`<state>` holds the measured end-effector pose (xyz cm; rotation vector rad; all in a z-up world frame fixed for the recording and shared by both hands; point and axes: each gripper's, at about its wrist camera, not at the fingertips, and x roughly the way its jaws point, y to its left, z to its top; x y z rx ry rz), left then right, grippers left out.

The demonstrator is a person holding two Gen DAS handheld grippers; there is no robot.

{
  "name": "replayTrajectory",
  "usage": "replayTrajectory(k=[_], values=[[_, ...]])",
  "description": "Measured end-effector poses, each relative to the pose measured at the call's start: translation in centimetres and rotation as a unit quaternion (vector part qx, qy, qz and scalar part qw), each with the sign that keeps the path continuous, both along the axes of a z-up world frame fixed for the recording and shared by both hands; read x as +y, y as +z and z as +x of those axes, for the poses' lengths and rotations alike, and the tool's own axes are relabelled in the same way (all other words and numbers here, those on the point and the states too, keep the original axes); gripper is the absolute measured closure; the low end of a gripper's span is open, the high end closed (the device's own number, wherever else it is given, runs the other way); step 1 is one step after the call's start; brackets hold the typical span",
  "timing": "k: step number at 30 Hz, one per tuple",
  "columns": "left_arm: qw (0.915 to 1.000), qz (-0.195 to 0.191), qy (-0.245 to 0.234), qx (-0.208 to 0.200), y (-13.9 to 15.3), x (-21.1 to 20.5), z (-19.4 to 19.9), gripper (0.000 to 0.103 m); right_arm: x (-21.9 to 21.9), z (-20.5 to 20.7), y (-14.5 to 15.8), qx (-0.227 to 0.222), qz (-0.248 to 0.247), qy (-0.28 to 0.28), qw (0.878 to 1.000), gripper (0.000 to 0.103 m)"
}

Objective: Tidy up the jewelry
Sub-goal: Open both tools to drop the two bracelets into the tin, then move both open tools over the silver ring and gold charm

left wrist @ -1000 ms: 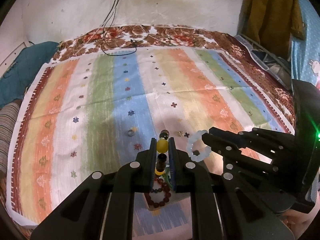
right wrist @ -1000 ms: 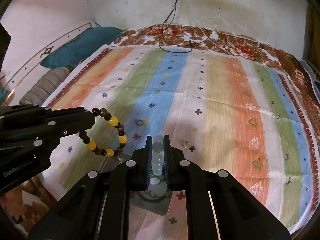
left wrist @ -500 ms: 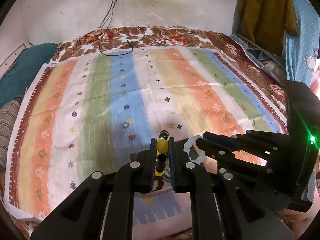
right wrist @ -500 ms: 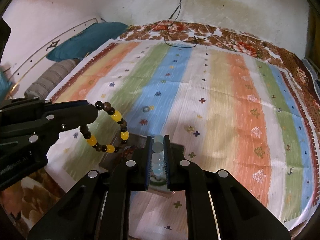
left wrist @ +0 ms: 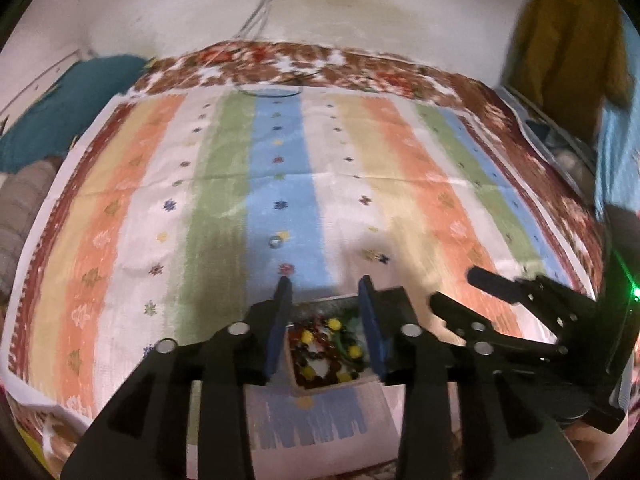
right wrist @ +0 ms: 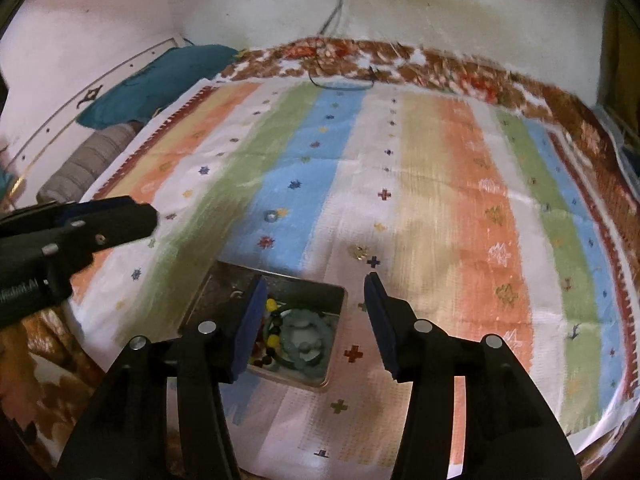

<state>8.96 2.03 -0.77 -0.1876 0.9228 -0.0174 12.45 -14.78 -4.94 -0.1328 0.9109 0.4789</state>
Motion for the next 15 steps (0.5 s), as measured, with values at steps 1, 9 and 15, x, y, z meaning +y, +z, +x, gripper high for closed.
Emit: replayTrajectory(k=[1,9,15], values=[[0.9999,-0.006,0.009,0.006,-0.2,0.5,0.5,0.059,-0.1,0.6,-0.2,0.007,0.001,-0.001,1.000,0.052],[0.9981,0.004,0.040,0.046,-2.1,2.1,4.3,0.041,0.3,4.1,-1.5,0.056,0.021,-0.002,0.998,0.049],[0.9961,-0.014,0.042,0.076,-4.0,3.3,7.0,0.031,1.0,5.2,-2.8,0.089,0.016,0.003,0.996,0.034]])
